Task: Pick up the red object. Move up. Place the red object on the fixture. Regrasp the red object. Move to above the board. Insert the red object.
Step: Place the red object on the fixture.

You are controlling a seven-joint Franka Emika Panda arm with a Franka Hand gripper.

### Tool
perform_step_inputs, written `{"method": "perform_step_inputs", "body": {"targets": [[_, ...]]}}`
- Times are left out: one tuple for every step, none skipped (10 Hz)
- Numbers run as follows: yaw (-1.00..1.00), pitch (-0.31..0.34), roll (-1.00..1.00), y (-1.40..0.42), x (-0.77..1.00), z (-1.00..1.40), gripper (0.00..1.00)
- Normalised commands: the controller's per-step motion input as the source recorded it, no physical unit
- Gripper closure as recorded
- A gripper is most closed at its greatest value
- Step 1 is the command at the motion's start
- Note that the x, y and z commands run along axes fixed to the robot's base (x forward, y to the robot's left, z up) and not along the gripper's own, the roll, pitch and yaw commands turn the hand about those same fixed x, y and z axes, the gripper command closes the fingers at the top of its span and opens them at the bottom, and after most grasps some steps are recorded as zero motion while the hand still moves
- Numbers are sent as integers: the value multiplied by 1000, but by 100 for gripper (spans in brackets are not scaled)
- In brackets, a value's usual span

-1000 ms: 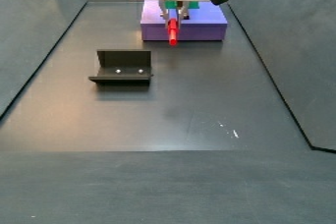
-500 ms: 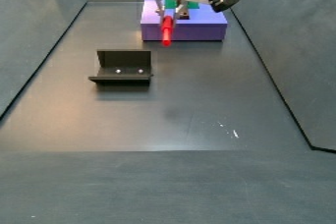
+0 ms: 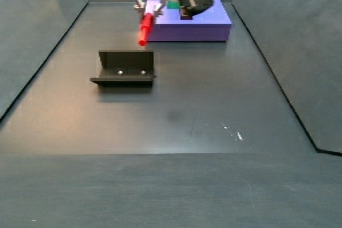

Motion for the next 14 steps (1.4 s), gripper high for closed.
{"method": "perform_step_inputs", "body": {"targets": [[-86,-14,-1000,80,694,140,100],[-69,0,-1000,160,651,146,100],[-77,20,-1000,143,643,191,100],[-69,6,-1000,143,649,214,100],[-49,0,-1000,157,651,254,100],[0,0,-1000,260,577,266,100],[0,0,-1000,263,537,214,100],[0,0,-1000,311,446,177,100],[0,0,-1000,326,446,186,100],[0,14,-1000,334,406,123,100],[0,0,-1000,414,246,63,100],[0,0,-1000,460,109,14,100],[40,0,-1000,209,0,-131,100],[54,0,-937,189,0,-234,100]]}}
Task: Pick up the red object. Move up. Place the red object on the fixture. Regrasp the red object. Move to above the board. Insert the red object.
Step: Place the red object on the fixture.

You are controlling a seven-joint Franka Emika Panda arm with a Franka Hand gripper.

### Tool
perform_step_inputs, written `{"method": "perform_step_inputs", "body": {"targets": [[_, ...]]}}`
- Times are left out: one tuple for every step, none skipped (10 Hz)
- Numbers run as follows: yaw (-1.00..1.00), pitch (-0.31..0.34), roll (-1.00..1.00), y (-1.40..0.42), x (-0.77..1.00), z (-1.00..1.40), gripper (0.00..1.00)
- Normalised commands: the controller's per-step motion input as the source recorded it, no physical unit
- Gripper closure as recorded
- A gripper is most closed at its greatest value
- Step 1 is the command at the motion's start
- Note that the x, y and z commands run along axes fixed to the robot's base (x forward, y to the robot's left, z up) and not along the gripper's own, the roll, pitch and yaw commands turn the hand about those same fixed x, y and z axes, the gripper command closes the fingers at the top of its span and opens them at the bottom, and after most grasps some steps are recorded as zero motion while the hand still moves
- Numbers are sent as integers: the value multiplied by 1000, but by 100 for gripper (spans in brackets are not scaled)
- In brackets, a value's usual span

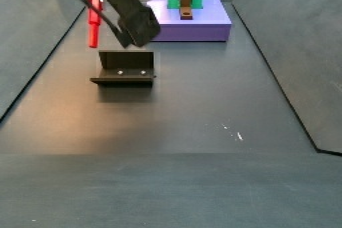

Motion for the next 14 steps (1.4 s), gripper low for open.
{"method": "perform_step_inputs", "body": {"targets": [[-6,-34,-389,-40,-254,-740,100],[0,0,-9,-131,-97,-714,100],[0,194,351,0,-100,-569,100],[0,243,337,0,-131,-463,100],[-60,163,166,143,-277,-240,100],[-146,0,9,197,-466,0,100],[-269,0,0,131,-574,0,100],[-283,0,23,109,-540,-34,100],[-166,0,100,0,-389,-163,100],[0,160,829,-171,9,-143,100],[-3,289,946,-117,157,-149,100],[0,303,829,0,129,-37,100],[0,171,483,0,57,-106,100],[0,0,0,0,0,-117,100]]}}
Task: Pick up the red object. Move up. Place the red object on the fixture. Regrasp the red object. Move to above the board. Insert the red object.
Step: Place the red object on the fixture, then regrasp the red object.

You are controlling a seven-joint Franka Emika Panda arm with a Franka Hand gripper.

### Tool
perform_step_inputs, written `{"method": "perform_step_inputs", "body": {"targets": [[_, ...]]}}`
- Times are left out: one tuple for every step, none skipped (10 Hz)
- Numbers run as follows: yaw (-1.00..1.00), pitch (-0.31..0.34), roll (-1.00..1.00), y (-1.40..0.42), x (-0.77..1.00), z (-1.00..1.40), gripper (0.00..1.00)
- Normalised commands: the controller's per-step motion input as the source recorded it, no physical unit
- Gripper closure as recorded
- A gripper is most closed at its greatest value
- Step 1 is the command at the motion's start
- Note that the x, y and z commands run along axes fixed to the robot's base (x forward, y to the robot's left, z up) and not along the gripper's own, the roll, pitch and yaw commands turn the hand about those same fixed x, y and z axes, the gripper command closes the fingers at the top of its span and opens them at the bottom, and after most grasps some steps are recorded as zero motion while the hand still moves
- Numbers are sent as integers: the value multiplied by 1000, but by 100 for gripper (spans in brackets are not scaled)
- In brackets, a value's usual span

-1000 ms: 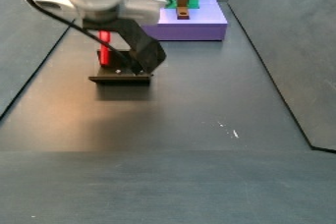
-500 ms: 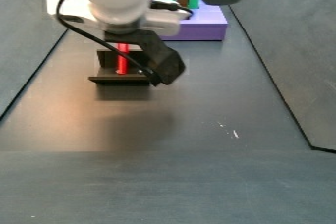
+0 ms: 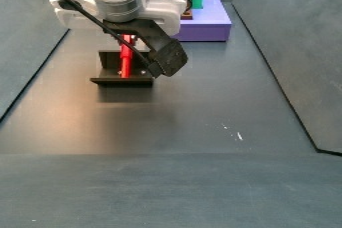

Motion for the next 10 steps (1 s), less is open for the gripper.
{"method": "perform_step_inputs", "body": {"targets": [[-51,0,-154,0,0,-83,100],[-129,-166,-583,0,0,-34,100],[-140,-203,-589,0,0,-14,100],[-126,-146,-483,0,0,0,100],[-60,-74,-109,11,0,-97,100],[0,0,0,0,0,0,100],[0,0,0,0,0,0,0],[114,-89,1000,-217,-63,431,0],[189,-186,1000,-234,0,486,0],[171,-300,1000,-189,60,397,0]]}}
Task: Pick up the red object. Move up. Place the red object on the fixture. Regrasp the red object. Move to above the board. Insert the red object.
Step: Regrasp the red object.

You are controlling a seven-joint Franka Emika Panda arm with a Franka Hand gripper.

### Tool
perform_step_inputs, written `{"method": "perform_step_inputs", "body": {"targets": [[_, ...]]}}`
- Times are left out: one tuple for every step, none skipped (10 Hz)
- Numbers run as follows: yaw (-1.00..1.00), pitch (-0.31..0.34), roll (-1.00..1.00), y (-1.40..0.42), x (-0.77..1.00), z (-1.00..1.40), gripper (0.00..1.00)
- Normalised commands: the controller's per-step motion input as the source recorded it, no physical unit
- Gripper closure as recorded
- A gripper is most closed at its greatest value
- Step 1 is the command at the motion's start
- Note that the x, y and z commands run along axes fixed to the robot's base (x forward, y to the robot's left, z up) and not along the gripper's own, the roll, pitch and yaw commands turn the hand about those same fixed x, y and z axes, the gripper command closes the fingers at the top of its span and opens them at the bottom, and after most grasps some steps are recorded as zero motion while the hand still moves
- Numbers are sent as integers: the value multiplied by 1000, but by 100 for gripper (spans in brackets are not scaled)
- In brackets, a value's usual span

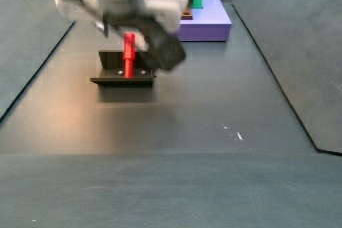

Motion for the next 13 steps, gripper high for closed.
{"method": "perform_step_inputs", "body": {"targets": [[0,-431,1000,-120,-260,183,0],[0,-420,1000,-77,-557,146,0],[77,-389,1000,-40,-106,237,0],[114,-346,1000,-6,29,226,0],[189,-186,1000,0,294,154,0],[191,-46,1000,0,423,129,0],[211,0,1000,0,449,71,0],[243,146,1000,0,357,71,0],[300,363,1000,0,229,114,0],[320,469,1000,0,163,134,0],[323,486,1000,0,151,134,0],[323,489,1000,0,140,134,0],[320,483,1000,0,140,134,0]]}}
